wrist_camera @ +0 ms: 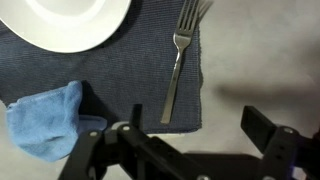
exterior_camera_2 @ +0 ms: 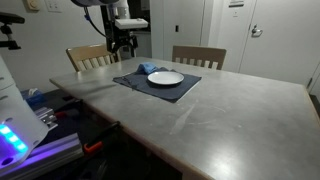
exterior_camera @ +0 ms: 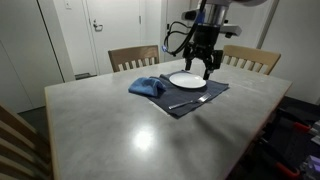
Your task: Put the fork on the plate
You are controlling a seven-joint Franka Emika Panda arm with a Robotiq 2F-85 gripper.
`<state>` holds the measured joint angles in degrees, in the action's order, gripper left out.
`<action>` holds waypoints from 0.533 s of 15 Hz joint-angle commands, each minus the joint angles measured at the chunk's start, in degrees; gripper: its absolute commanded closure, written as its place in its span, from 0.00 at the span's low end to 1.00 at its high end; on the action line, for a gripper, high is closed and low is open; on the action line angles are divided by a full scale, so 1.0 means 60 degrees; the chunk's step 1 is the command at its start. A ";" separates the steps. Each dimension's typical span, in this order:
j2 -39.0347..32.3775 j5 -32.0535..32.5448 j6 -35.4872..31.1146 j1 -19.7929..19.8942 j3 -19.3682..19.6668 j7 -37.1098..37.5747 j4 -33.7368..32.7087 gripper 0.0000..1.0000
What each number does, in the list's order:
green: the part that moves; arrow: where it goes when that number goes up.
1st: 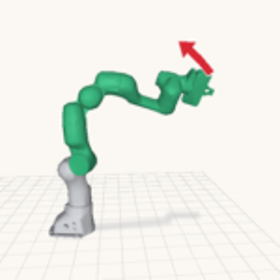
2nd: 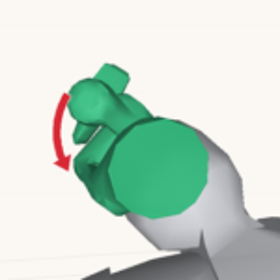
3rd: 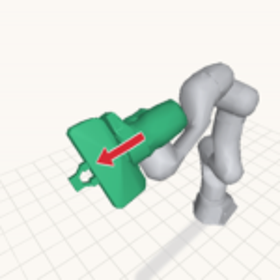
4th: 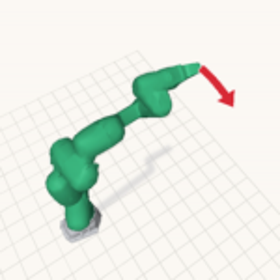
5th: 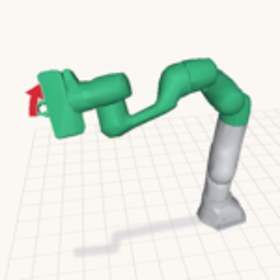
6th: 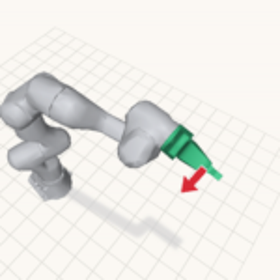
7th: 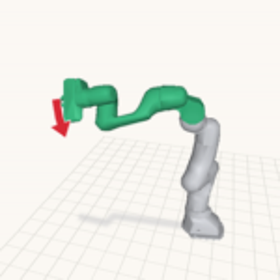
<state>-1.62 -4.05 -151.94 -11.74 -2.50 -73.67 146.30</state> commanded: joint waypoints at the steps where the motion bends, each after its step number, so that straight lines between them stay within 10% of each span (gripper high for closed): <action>1: -0.1010 -0.0390 -0.0278 0.0439 -0.0466 -0.0928 -0.0546 0.00; 8: -0.2387 0.0407 -0.0170 0.0909 -0.0881 -0.0478 -0.1106 0.00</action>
<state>-12.10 -3.74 -152.93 -8.47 -6.20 -76.99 141.80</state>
